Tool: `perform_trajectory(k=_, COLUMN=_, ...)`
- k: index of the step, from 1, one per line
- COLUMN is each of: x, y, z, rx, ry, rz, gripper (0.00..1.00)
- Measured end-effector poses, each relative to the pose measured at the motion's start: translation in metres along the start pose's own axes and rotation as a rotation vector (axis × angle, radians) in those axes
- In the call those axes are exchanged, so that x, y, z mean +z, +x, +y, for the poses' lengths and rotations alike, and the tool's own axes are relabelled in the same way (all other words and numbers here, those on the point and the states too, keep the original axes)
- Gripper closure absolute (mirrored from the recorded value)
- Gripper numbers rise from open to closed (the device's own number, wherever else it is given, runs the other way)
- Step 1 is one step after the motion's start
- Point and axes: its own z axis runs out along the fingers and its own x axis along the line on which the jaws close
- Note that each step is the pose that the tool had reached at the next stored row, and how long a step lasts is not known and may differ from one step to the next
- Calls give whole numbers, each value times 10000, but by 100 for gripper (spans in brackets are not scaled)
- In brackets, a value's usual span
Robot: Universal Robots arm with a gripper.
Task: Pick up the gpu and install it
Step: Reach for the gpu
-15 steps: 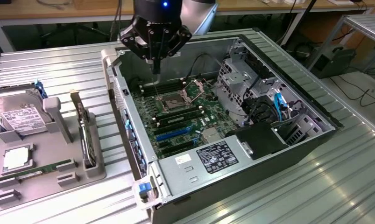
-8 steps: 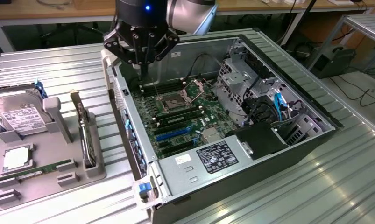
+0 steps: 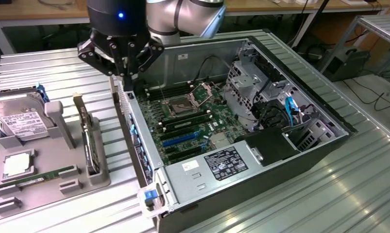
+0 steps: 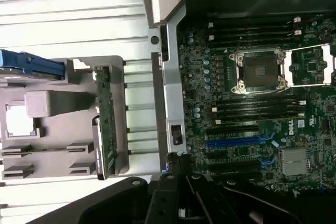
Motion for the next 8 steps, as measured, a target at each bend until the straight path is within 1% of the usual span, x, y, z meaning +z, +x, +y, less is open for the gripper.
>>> perform_trajectory(k=2, x=9, y=94, z=-12, rx=-4, ry=52, rz=-4, gripper=89)
perform_trajectory(k=4, x=40, y=346, z=-35, rx=-7, ry=183, rz=-14, gripper=89)
perform_trajectory(k=5, x=52, y=421, z=-41, rx=-6, ry=212, rz=-15, gripper=89)
perform_trajectory(k=6, x=76, y=514, z=-49, rx=-8, ry=224, rz=-16, gripper=89)
perform_trajectory(k=8, x=113, y=623, z=-52, rx=-6, ry=234, rz=-17, gripper=89)
